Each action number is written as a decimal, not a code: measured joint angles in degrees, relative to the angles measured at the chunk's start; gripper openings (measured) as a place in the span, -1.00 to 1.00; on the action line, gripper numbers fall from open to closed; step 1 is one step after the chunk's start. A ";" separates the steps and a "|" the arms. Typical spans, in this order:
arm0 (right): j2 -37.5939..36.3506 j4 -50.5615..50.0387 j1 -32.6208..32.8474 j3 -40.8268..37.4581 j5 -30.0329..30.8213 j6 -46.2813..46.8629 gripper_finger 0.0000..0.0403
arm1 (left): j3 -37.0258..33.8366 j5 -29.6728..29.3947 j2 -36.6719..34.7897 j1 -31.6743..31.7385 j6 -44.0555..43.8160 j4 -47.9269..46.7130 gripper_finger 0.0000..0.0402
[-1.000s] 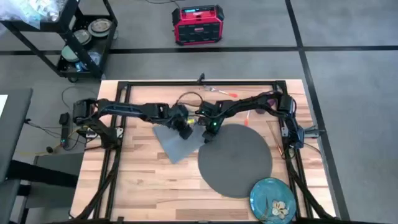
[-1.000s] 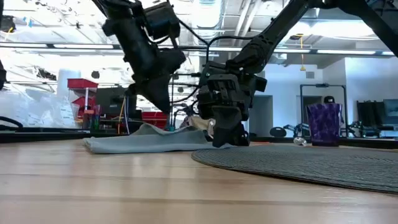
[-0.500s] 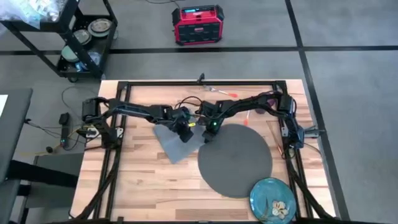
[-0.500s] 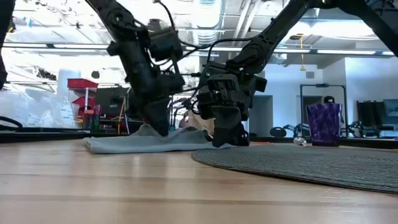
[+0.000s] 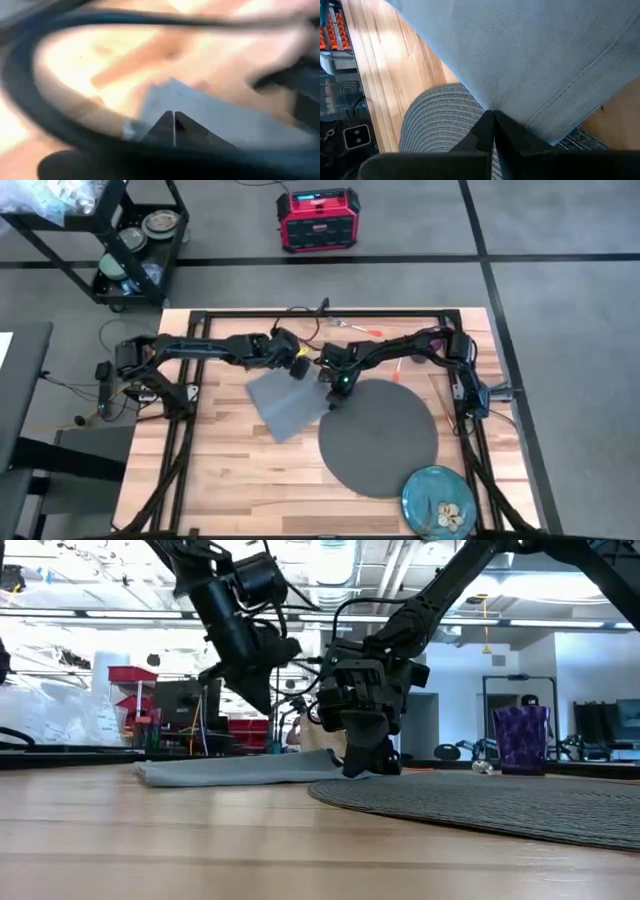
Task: Set table place
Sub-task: Fold the light gray table napkin on the table, then put the orange fork on the the gray table napkin
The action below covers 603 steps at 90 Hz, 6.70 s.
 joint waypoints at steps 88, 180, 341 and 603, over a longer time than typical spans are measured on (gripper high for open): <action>-20.34 0.65 -14.03 7.41 -16.02 0.11 0.20 | -2.26 15.20 0.18 -9.95 8.02 -7.46 -0.67; -35.28 -14.40 -19.50 7.39 -10.34 -7.38 0.30 | -16.76 20.37 -0.05 -4.44 10.88 7.25 -0.28; -41.13 -21.16 -19.61 7.41 -8.70 -13.06 -0.08 | -24.64 19.25 -29.08 -9.77 -40.00 -15.08 -0.19; -59.47 -24.20 -23.12 -6.62 10.67 -9.90 -1.00 | 30.84 40.09 32.20 20.12 8.14 25.62 -1.00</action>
